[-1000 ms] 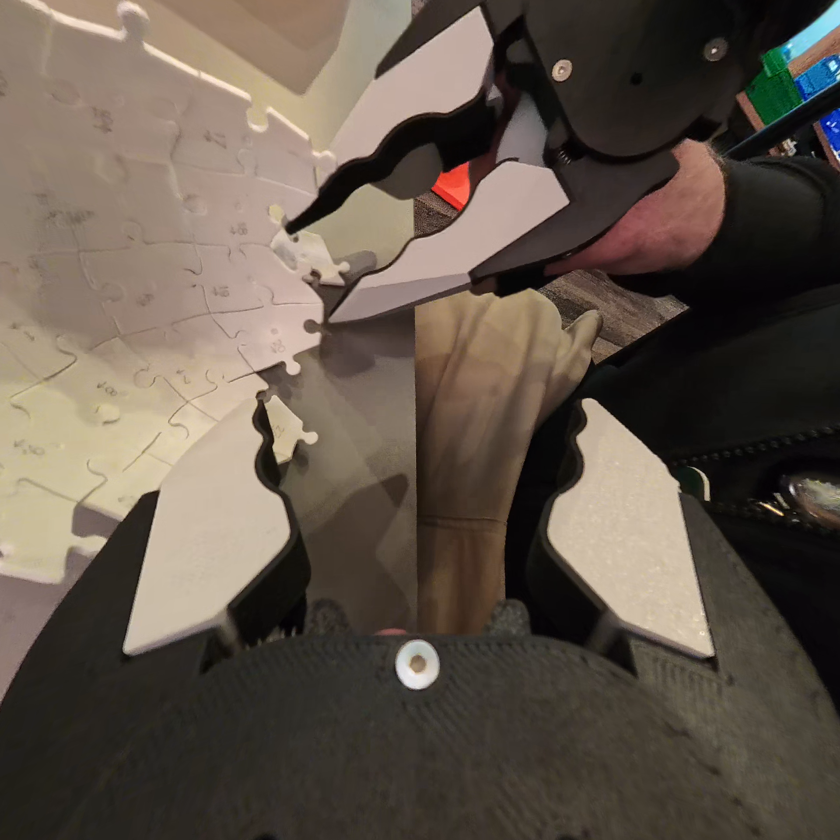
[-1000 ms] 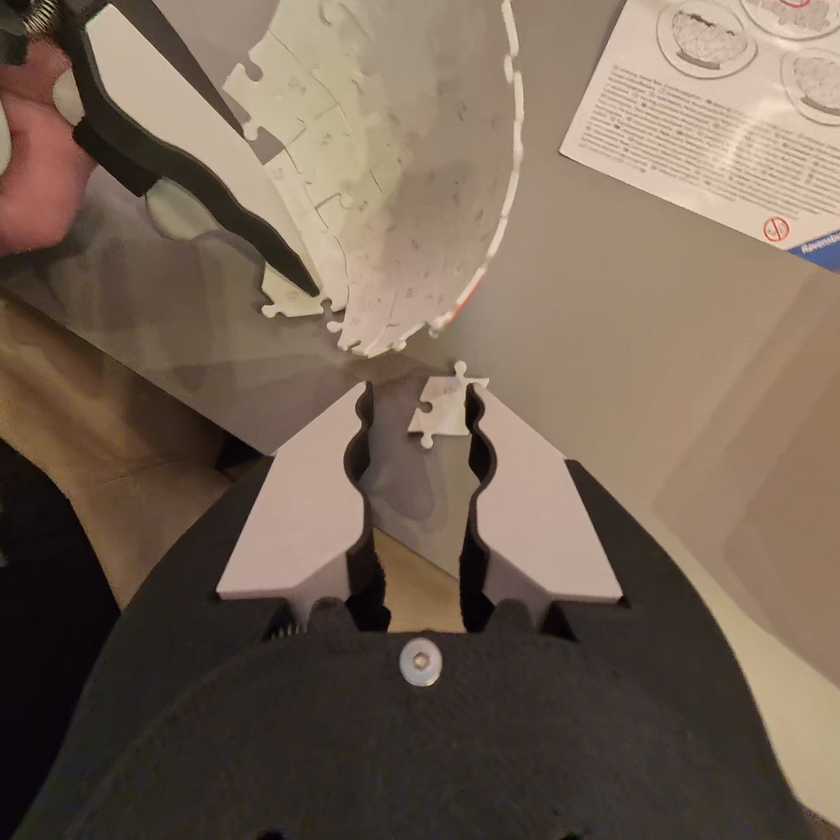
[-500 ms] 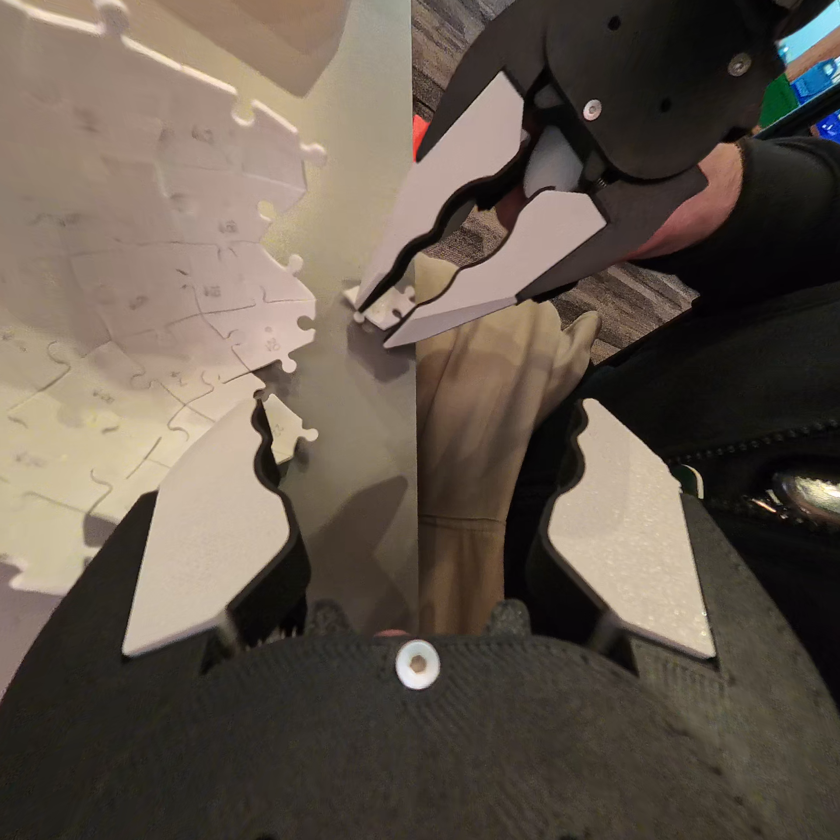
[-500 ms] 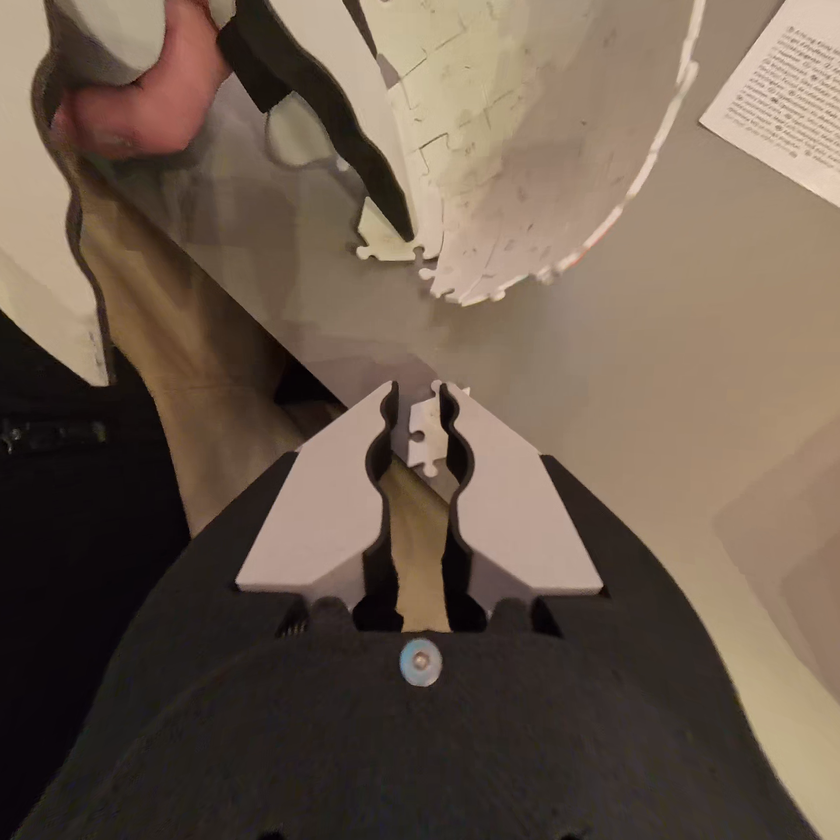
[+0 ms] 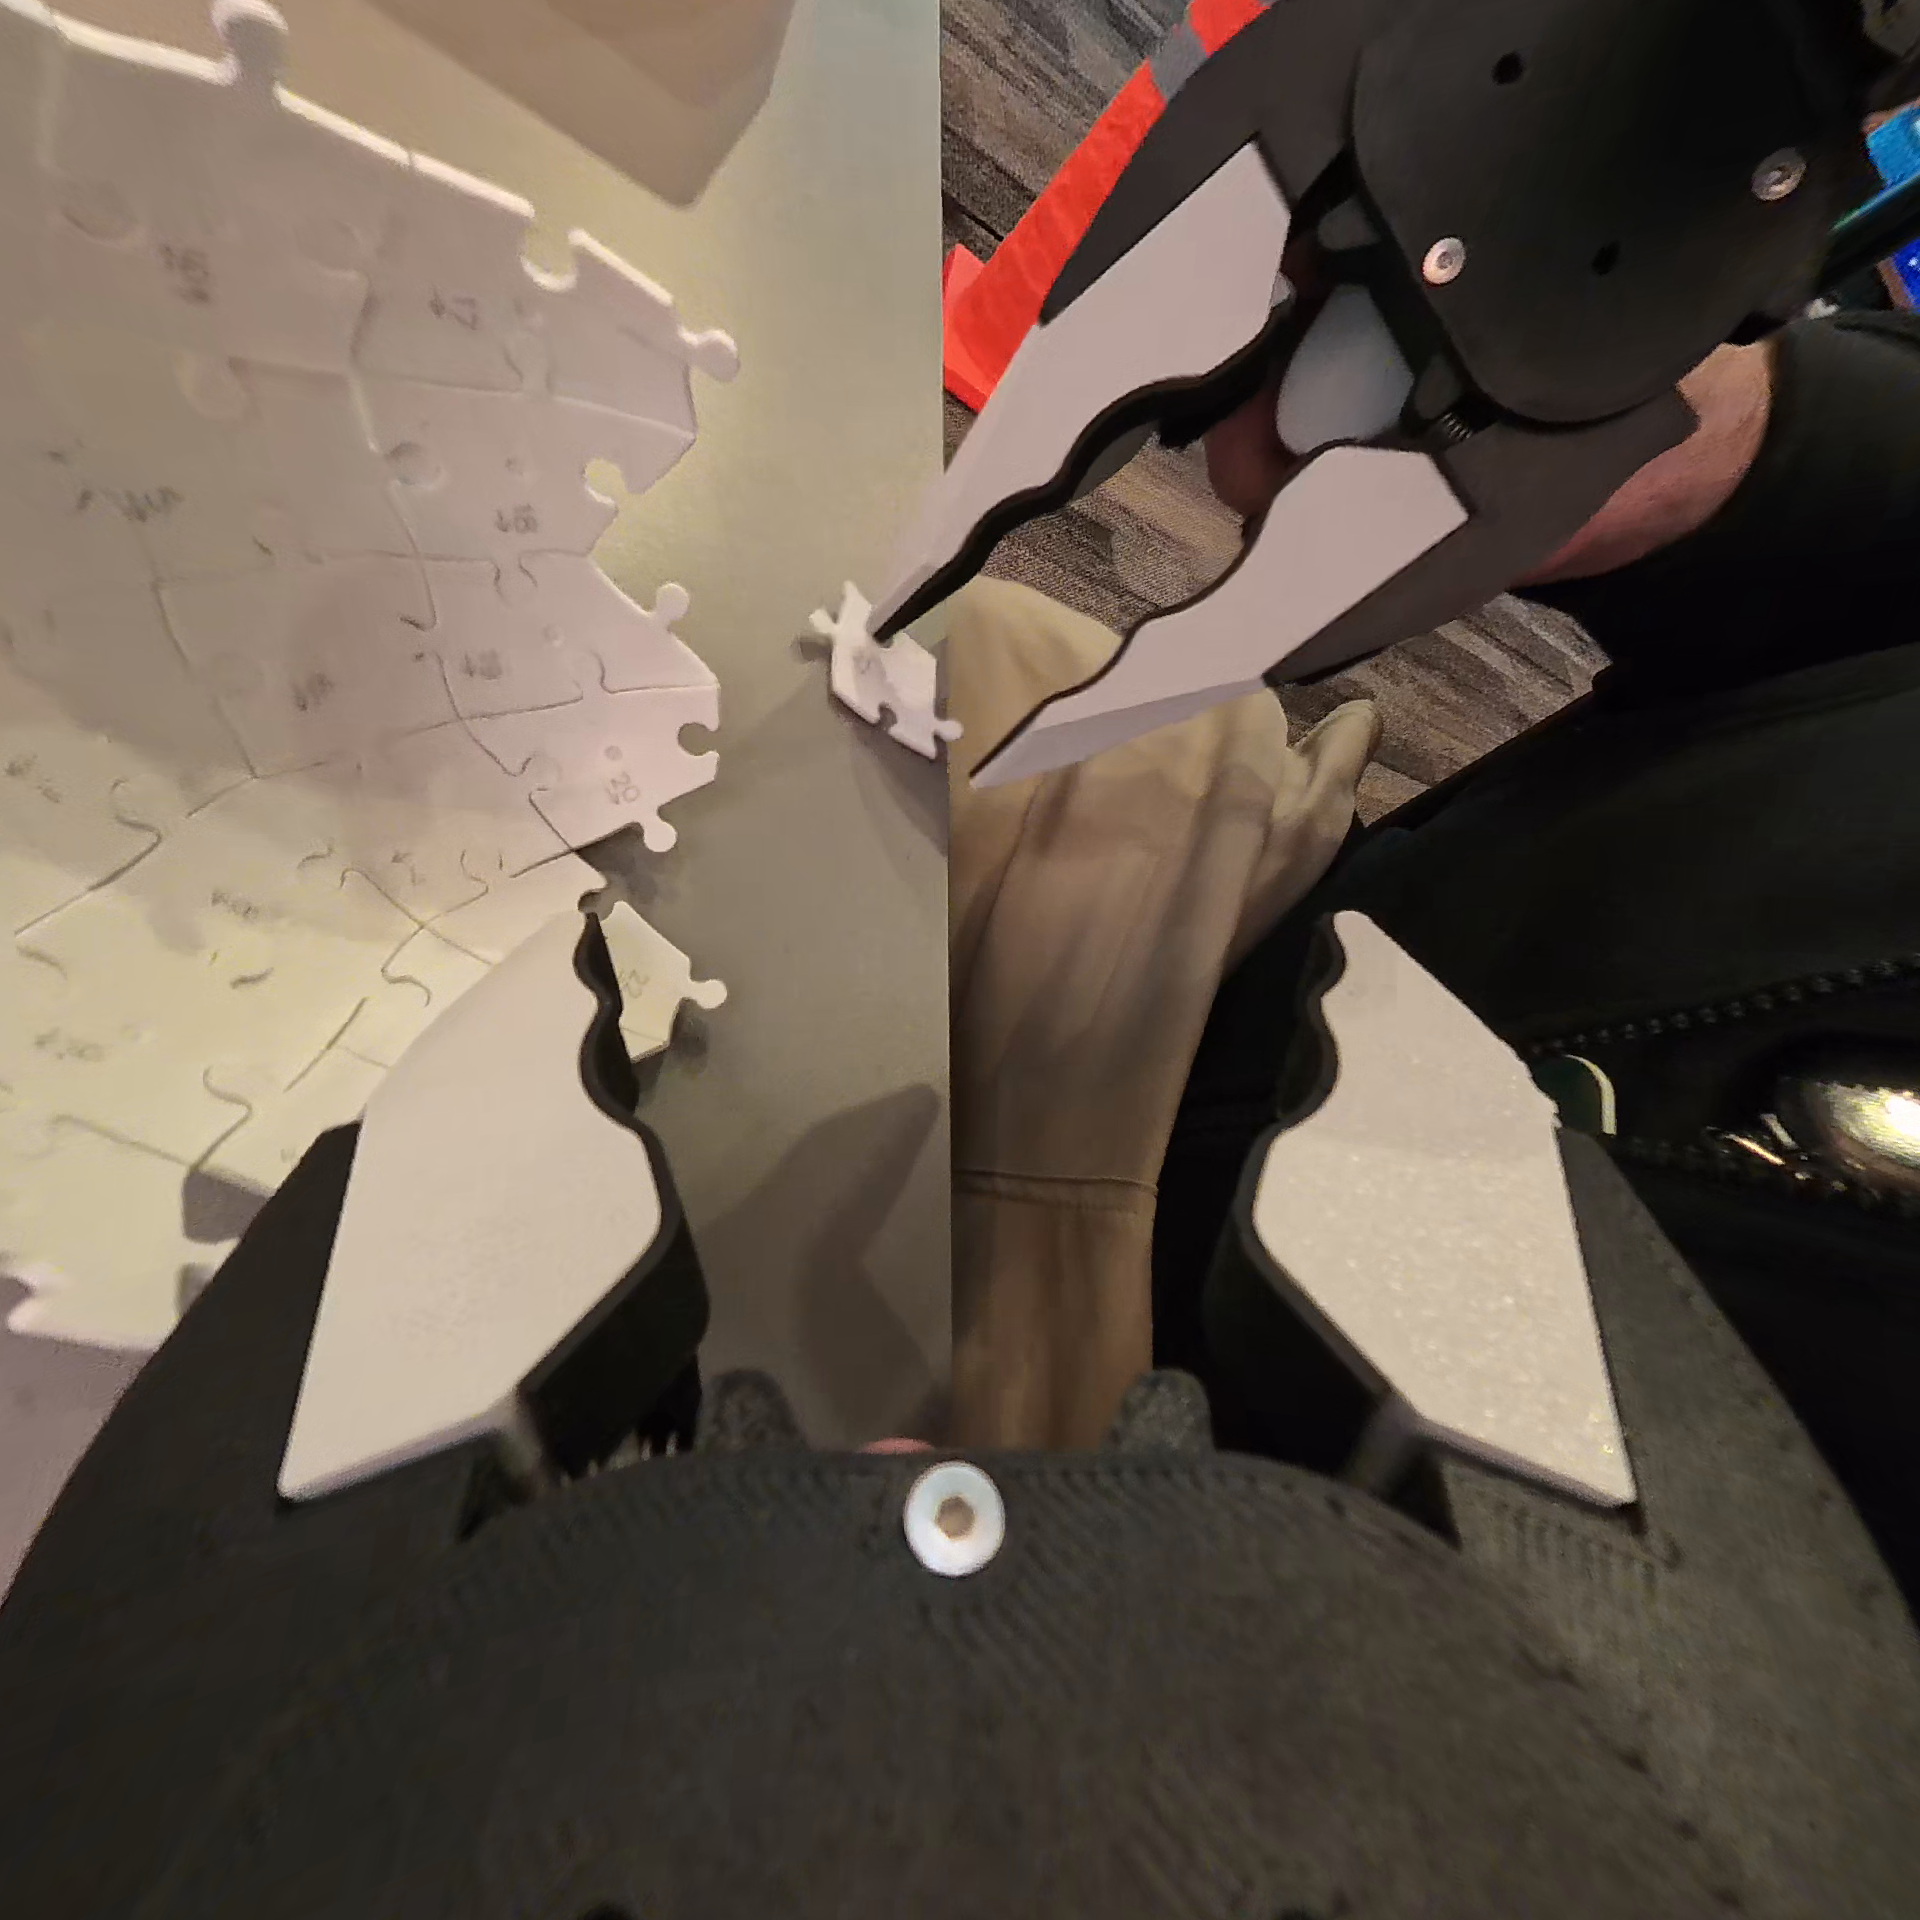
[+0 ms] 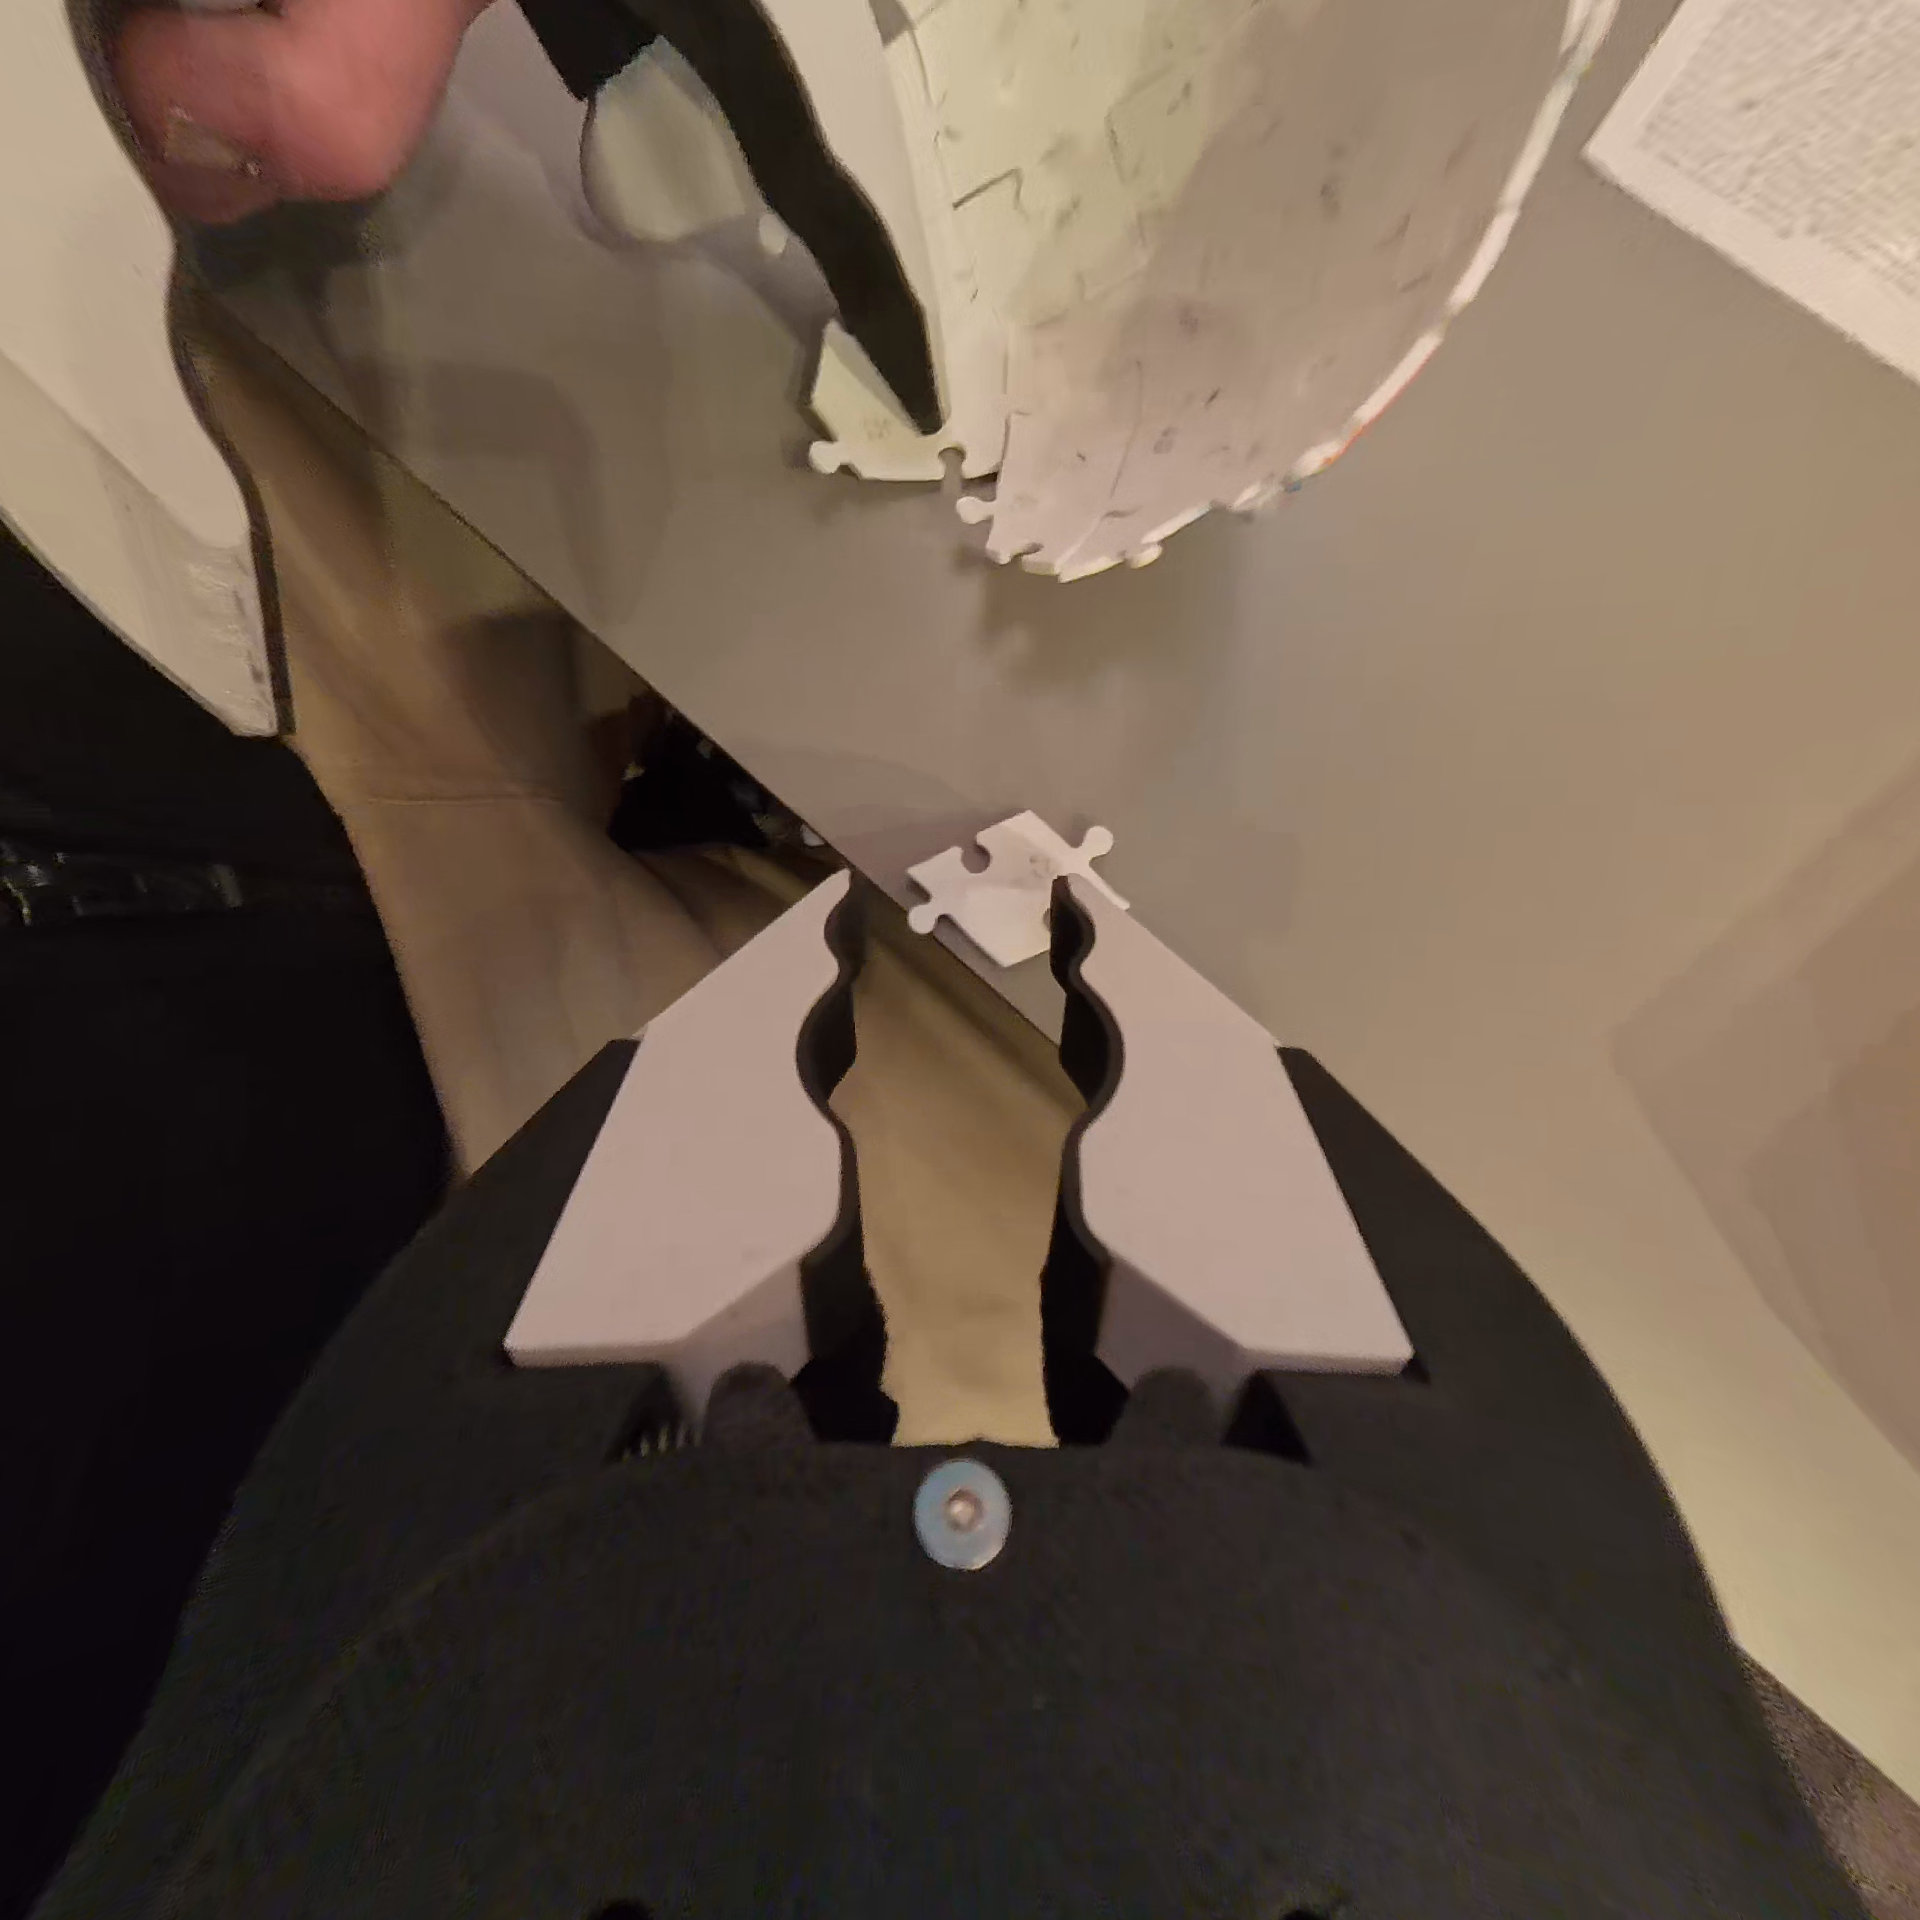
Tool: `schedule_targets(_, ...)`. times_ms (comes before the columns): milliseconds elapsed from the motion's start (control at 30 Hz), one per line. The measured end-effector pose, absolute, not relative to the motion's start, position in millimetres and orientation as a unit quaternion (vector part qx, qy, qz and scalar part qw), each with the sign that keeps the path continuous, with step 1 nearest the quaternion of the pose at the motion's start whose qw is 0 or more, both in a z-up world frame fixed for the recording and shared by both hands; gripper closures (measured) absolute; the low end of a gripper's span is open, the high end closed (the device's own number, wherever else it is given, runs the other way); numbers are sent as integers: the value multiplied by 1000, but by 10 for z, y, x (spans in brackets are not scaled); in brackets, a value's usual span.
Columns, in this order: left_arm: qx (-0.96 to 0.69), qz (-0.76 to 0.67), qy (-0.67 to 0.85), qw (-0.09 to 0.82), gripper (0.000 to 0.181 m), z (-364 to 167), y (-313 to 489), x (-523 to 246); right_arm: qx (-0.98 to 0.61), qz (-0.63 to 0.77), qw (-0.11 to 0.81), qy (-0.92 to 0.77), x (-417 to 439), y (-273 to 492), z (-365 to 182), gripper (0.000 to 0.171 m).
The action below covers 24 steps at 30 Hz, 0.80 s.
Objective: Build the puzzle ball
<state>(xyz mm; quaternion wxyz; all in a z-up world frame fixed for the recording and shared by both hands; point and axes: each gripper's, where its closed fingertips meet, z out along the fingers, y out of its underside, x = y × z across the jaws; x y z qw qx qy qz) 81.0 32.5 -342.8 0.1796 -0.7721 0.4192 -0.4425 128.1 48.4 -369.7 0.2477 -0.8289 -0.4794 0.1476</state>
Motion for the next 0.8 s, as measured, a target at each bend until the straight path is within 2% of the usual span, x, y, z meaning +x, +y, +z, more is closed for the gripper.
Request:
schedule_targets(67,-772,-442,420,179,60,-3429,326,807,-824,144,274,-474,1298,532,-3604,134)
schedule_targets(200,-771,-442,422,179,60,-3430,310,818,-809,151,260,-504,1296,524,-3665,125)
schedule_targets(433,-771,-442,422,178,61,-3431,307,810,-770,135,259,-568,1315,517,-3750,130)
schedule_targets(600,-771,-442,422,178,60,-3431,302,818,-745,114,277,-596,1346,517,-3736,141)
schedule_targets(800,-772,-441,422,177,60,-3432,298,821,-717,92,287,-629,1352,507,-3740,141)
